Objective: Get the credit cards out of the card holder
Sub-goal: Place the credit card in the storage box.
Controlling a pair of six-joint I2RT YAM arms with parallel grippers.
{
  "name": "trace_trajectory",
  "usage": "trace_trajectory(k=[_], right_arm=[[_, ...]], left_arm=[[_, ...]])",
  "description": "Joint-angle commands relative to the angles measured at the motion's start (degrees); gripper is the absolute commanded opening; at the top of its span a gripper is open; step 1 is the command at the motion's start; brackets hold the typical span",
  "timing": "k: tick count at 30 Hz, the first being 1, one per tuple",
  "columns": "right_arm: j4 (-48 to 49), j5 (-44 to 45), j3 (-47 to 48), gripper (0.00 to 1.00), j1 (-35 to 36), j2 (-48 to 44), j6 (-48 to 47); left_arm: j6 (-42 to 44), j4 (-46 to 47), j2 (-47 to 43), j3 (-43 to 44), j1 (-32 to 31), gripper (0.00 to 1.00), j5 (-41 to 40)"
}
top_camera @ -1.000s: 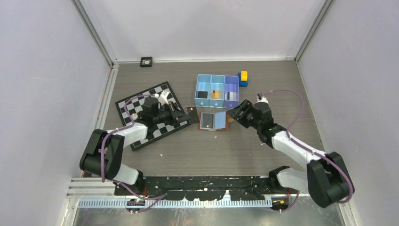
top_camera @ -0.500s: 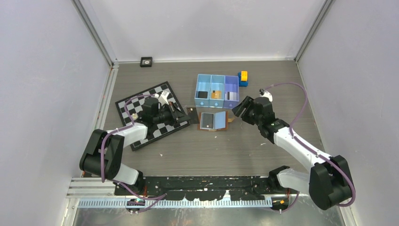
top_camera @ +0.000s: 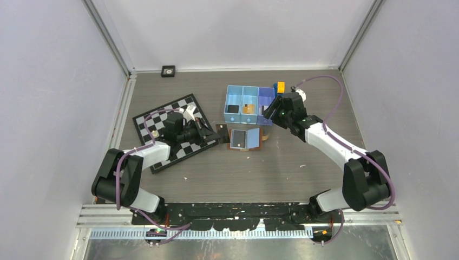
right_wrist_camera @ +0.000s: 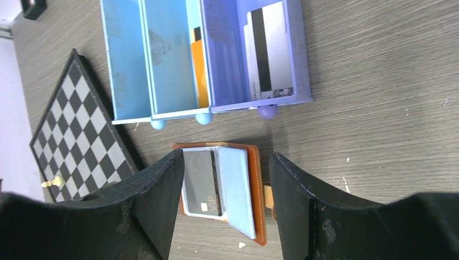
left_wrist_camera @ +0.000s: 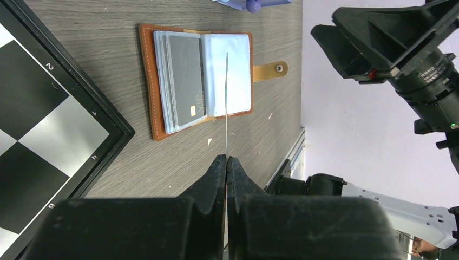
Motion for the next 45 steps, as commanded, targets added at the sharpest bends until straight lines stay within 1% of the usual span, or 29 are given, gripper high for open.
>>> trace_trajectory(k=[1, 6, 10, 12, 14, 19, 25, 27, 30, 33, 35, 39, 43, 45], right_arm=[[-0.5, 1.7, 2.1, 0.63, -0.1, 1.3, -1.3], [1.7, 1.7, 0.3, 0.63, -0.1, 0.3, -2.0], [1.5, 0.8, 0.5, 0.60, -0.1, 1.3, -1.7], [2.1, -0.5, 0.1, 0.57, -0.1, 1.0, -1.1], [3.0, -1.0, -1.0, 0.57, -0.1, 0.0, -0.6], [5.9, -3.1, -2.9, 0.58, -0.1, -2.5, 0.3], [7.3, -3.9, -4.3, 0.58, -0.1, -4.3, 1.6], [7.7, -6.1, -4.7, 0.58, -0.1, -5.0, 1.9], [7.8, -6.3, -5.0, 0.58, -0.1, -6.0, 2.0], [7.8, -6.1, -5.3, 0.58, -0.1, -6.4, 2.2], [7.7, -5.8, -5.3, 0.58, -0.1, -6.0, 2.2], [8.1, -6.1, -5.3, 0.58, -0.1, -4.6, 2.5], [8.0, -6.2, -5.2, 0.58, -0.1, -4.2, 2.6], [8.1, -6.3, -5.2, 0.58, -0.1, -4.4, 2.5]], left_arm=[[1.9, 1.7, -1.5, 1.6, -0.5, 0.00, 0.5], [6.0, -3.1, -1.4, 6.0, -1.5, 0.00, -0.9], [6.7, -6.2, 0.2, 10.5, -1.6, 0.00, -1.3], [7.2, -8.4, 0.7, 13.1, -1.6, 0.00, -2.0], [6.8, -9.5, 1.8, 15.6, -1.6, 0.00, -3.1], [4.2, -9.7, 7.8, 23.6, -1.6, 0.00, -3.6], [5.3, -11.0, 15.4, 33.5, -1.7, 0.00, -3.2], [7.0, -13.9, 18.1, 37.5, -1.7, 0.00, -3.1], [11.1, -19.6, 22.3, 44.1, -1.9, 0.00, -3.0], [17.5, -27.5, 26.8, 51.8, -3.1, 0.00, -4.9], [19.9, -30.6, 29.5, 54.9, -3.6, 0.00, -6.3], [20.8, -33.6, 33.6, 58.7, -3.8, 0.00, -6.5], [23.3, -42.0, 37.9, 65.9, -3.8, 0.00, -9.1], [24.0, -43.2, 38.8, 66.9, -3.8, 0.00, -9.9]])
